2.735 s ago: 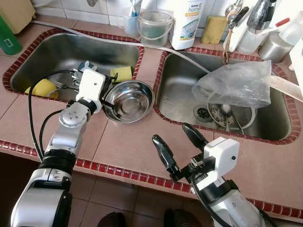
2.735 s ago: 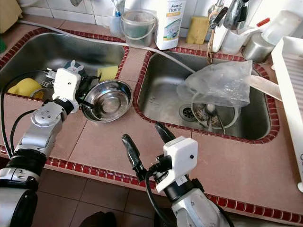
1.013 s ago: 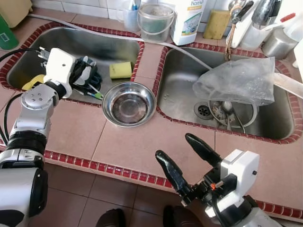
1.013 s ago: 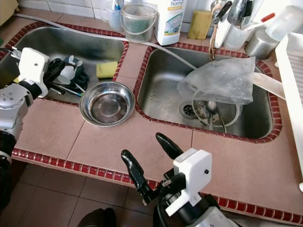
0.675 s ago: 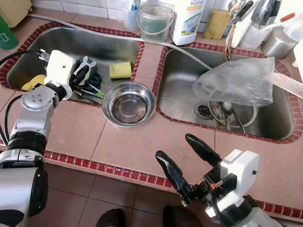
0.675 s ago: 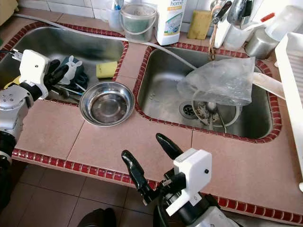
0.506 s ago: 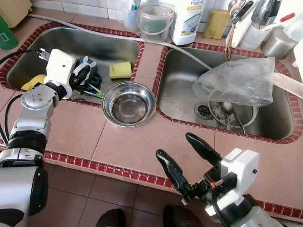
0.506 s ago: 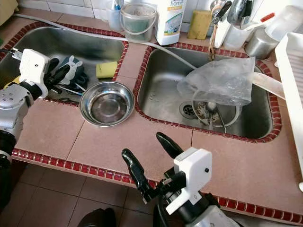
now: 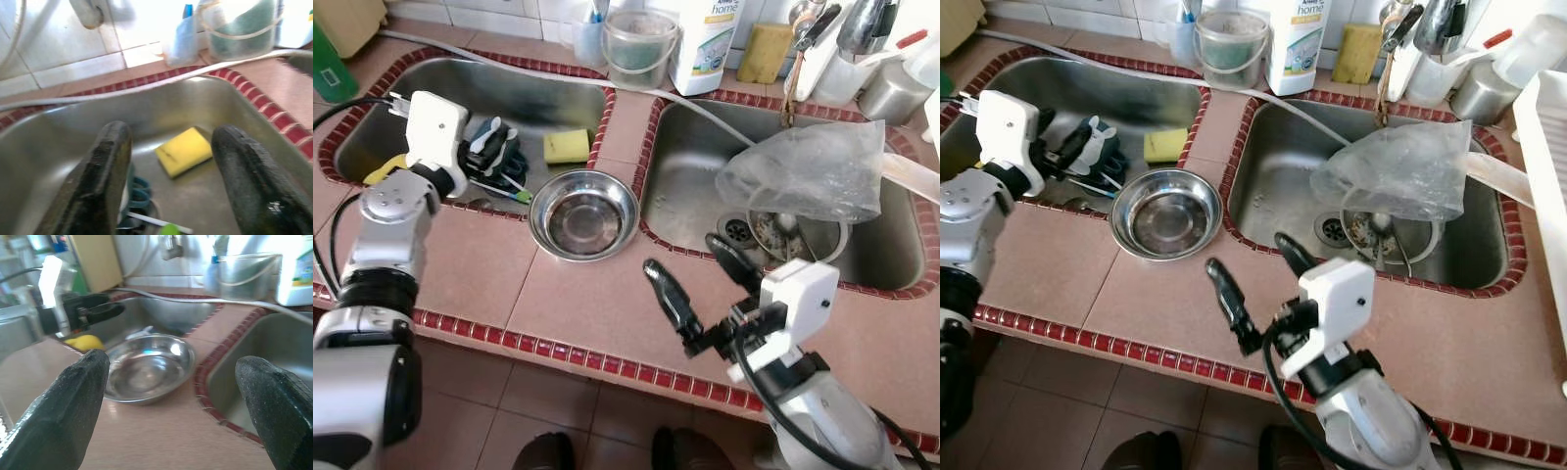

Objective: Kitchen organization

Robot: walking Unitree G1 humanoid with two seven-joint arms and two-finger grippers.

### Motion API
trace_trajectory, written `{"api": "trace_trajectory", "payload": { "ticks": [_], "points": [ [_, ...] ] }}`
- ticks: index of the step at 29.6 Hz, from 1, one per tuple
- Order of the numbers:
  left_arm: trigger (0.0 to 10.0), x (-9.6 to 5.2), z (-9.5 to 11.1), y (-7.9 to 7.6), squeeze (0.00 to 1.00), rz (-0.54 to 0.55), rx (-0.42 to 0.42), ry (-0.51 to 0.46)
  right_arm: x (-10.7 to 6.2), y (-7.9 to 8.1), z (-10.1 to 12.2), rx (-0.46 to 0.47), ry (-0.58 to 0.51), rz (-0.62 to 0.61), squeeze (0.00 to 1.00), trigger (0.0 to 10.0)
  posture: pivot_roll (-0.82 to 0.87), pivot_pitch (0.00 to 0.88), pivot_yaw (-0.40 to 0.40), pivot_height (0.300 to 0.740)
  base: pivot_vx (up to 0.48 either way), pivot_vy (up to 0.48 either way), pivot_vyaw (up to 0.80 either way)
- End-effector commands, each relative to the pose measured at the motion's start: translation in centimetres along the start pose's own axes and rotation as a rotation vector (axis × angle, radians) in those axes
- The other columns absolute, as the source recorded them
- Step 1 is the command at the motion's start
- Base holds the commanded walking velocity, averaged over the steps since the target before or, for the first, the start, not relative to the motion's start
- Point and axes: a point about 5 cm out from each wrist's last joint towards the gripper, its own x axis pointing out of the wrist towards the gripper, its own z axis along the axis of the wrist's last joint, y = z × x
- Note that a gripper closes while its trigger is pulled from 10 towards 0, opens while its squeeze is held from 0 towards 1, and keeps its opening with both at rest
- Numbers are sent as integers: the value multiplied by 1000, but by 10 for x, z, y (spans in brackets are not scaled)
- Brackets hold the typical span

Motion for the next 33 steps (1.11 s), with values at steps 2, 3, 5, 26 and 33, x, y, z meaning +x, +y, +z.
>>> {"api": "trace_trajectory", "payload": {
  "ticks": [2,3,5,26,33],
  "points": [
    [10000,-3,-2,-3,1000,20,-34,-9,4,-6,-3,-16,-6,-24,0,10000,-152,141,23,711,0,0,0],
    [10000,-3,-2,-3,1000,20,-34,-9,4,-6,-3,-16,-6,-24,0,10000,-152,141,23,711,0,0,0],
    [10000,-6,-3,-9,1000,24,-70,-19,10,-12,-4,-39,-14,-29,0,10000,-145,124,22,711,0,0,0],
    [10000,-41,3,-67,0,-98,-122,-17,54,-56,2,-141,-107,-110,0,10000,-97,59,-3,711,0,0,0],
    [10000,-55,12,-89,0,-185,-144,-10,71,-73,-2,-141,-92,-173,0,10000,-89,87,-3,711,0,0,0]
  ]
}}
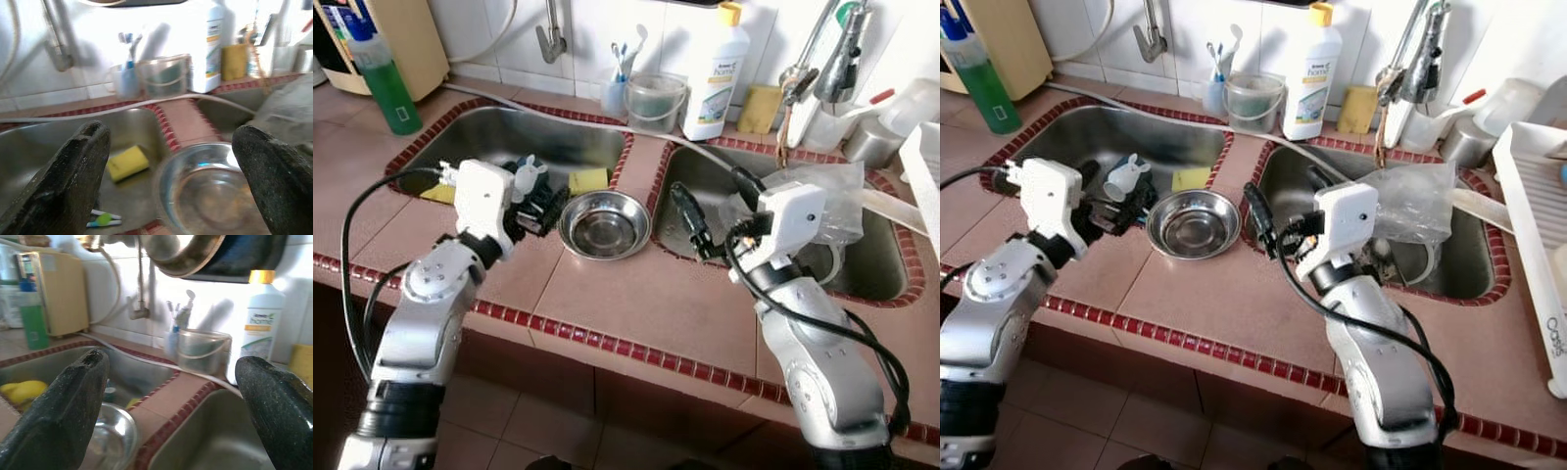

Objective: Kitchen organization

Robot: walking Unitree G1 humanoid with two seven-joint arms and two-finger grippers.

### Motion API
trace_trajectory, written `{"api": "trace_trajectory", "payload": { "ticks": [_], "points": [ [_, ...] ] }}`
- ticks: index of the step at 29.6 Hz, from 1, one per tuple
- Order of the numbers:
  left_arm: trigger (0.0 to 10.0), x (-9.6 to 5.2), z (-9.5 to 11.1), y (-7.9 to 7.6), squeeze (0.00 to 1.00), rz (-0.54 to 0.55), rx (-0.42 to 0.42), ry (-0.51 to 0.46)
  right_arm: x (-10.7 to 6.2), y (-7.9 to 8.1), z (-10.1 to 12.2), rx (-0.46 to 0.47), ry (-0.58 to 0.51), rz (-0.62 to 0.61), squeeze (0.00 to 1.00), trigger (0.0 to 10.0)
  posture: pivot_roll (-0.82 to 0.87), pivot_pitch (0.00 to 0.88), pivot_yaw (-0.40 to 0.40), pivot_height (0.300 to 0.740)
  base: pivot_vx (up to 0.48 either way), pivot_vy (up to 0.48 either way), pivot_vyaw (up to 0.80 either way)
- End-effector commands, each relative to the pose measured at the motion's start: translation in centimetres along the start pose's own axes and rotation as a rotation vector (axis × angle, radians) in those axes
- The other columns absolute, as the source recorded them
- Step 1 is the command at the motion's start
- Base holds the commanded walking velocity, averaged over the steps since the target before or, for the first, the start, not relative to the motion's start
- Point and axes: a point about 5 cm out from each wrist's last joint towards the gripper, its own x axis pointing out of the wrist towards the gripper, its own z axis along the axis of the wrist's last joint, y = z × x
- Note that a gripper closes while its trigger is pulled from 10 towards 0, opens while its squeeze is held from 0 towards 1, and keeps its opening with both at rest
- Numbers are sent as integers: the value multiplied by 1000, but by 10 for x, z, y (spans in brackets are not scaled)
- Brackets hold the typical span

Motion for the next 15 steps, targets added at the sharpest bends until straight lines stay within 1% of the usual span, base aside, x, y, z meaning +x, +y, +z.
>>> {"api": "trace_trajectory", "payload": {
  "ticks": [1,4,6,7,8,9,12,13,15],
  "points": [
    [10000,-1,5,-9,0,-38,-11,1,5,-7,-2,2,-5,-29,0,10000,-86,94,-4,711,0,0,0],
    [10000,-3,7,-17,0,-68,-7,3,12,-12,-7,21,10,-51,0,10000,-81,103,-5,711,0,0,0],
    [10000,-4,8,-21,0,-78,-30,0,17,-14,-10,27,18,-58,0,10000,-76,108,-7,711,0,0,0],
    [10000,-5,9,-26,0,-94,-32,3,21,-15,-12,39,24,-65,0,10000,-67,115,-11,711,0,0,0],
    [10000,-5,9,-26,0,-94,-32,3,21,-15,-12,39,24,-65,0,10000,-67,115,-11,711,0,0,0],
    [10000,-6,10,-32,0,-113,-33,4,24,-16,-15,44,33,-68,0,10000,-58,124,-18,711,0,0,0],
    [10000,-9,13,-40,0,-140,-48,5,29,-17,-19,51,46,-70,0,10000,-51,134,-23,711,0,0,0],
    [10000,-11,15,-47,0,-162,-57,-2,34,-18,-24,68,70,-79,0,10000,-45,143,-27,711,0,0,0],
    [10000,-12,17,-50,0,-174,-55,-7,36,-18,-27,73,81,-76,0,10000,-44,145,-28,711,0,0,0]
  ]
}}
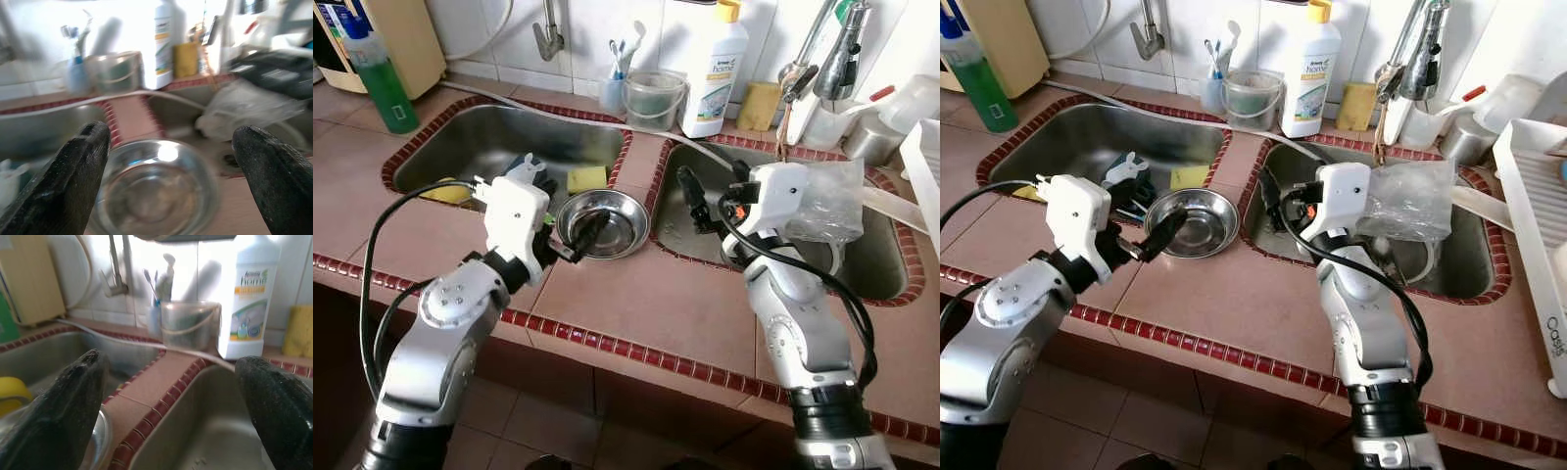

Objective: Kitchen organization

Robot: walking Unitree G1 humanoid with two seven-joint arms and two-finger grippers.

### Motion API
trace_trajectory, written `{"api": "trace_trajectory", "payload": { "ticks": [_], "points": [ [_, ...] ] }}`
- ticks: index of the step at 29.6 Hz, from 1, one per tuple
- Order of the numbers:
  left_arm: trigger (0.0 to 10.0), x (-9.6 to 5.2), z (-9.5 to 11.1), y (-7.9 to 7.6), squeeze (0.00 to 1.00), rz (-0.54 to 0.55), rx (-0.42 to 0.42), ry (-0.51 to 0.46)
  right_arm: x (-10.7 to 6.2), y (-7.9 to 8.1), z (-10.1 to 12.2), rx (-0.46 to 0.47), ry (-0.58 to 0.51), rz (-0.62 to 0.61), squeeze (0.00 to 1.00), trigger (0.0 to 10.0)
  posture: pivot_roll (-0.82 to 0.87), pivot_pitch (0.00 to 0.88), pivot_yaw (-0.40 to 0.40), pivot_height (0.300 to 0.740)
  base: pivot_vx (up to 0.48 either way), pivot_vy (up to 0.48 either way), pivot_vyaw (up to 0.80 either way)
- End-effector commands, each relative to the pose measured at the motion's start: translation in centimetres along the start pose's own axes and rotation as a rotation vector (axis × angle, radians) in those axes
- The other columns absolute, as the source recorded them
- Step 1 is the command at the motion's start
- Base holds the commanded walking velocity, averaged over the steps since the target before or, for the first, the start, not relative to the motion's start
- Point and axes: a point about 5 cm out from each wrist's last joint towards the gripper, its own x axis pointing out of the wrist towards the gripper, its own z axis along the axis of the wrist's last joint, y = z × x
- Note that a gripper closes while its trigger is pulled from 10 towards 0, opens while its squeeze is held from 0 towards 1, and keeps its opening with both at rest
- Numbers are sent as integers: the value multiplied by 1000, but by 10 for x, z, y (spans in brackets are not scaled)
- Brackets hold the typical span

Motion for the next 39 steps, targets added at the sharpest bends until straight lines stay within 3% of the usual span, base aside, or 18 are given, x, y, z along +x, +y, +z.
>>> {"api": "trace_trajectory", "payload": {
  "ticks": [1,5,9,14,31,39],
  "points": [
    [10000,-1,6,-10,0,-42,0,-15,4,-3,-3,1,13,0,0,10000,-38,155,-33,711,0,0,0],
    [10000,-4,17,-25,0,-101,-16,-58,15,-4,-11,1,66,18,0,10000,-27,178,-49,711,0,0,0],
    [10000,-7,19,-30,0,-118,-19,-71,19,-3,-13,4,80,37,0,10000,-25,186,-55,711,0,0,0],
    [10000,-14,23,-46,0,-143,-29,-87,30,6,-22,26,148,180,0,10000,-11,228,-90,711,0,0,0],
    [10000,-25,28,-60,0,-136,-41,-84,42,21,-18,120,167,399,0,10000,16,277,-134,711,0,0,0],
    [10000,-25,32,-65,0,-124,-69,-99,51,19,-1,248,205,442,0,10000,8,280,-140,711,0,0,0]
  ]
}}
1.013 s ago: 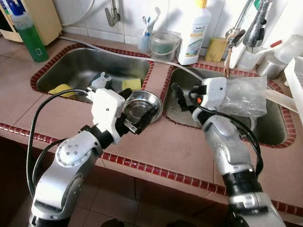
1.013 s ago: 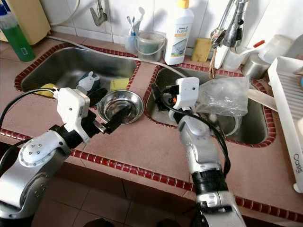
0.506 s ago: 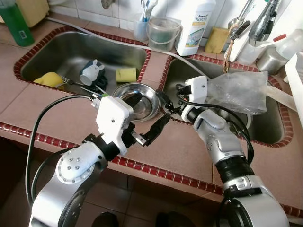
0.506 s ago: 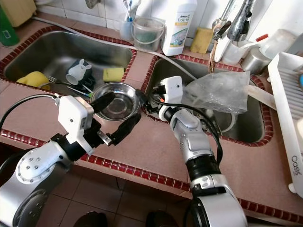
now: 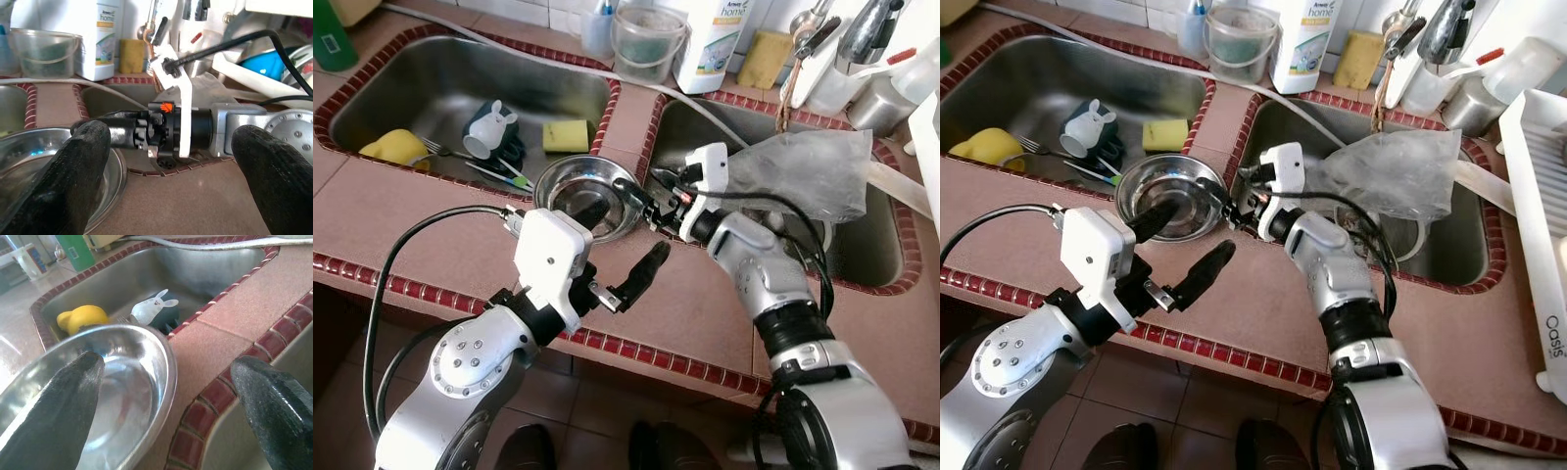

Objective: Kitchen organization

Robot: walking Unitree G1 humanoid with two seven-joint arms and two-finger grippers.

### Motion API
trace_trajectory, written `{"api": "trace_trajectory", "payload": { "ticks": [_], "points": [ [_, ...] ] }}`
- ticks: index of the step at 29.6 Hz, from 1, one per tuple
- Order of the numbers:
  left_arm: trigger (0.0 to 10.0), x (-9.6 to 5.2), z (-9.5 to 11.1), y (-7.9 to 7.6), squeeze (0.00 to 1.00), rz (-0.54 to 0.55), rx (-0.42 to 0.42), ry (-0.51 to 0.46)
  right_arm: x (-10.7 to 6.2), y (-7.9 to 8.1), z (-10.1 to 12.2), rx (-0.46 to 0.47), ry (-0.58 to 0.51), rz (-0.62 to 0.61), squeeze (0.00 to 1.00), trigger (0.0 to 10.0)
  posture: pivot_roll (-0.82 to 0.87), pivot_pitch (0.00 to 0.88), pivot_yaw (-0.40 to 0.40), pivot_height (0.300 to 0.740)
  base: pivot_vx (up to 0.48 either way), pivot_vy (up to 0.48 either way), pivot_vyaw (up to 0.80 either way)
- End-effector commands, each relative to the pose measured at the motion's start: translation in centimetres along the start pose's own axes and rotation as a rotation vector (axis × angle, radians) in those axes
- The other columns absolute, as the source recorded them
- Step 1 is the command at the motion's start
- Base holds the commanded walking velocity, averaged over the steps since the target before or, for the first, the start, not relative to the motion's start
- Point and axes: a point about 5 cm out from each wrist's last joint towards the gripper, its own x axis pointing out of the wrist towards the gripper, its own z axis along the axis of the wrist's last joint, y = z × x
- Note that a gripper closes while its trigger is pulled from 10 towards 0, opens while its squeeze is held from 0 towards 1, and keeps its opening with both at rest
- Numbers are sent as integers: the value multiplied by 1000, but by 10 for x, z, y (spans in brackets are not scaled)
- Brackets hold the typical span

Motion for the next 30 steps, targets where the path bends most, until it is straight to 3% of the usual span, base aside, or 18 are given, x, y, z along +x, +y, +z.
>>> {"api": "trace_trajectory", "payload": {
  "ticks": [1,5,15,17,29,30],
  "points": [
    [10000,-1,3,-6,0,-23,-4,-7,-3,-5,4,37,7,-19,0,10000,5,279,-142,711,0,0,0],
    [10000,1,3,-7,0,-17,-10,-13,-3,-4,9,62,44,8,0,10000,-2,275,-148,711,0,0,0],
    [10000,4,5,-8,0,3,-23,-35,-3,0,9,28,177,-74,0,9608,-9,265,-163,711,0,0,0],
    [10000,4,5,-8,0,7,-25,-37,-4,-1,8,52,220,-96,0,10000,-11,263,-166,711,0,0,0],
    [10000,8,7,-10,0,17,-38,-56,-3,7,17,163,263,-48,0,10000,-21,264,-177,711,0,0,0],
    [10000,8,7,-10,0,19,-38,-57,-2,7,21,165,248,-52,0,6196,-22,267,-179,711,0,0,0]
  ]
}}
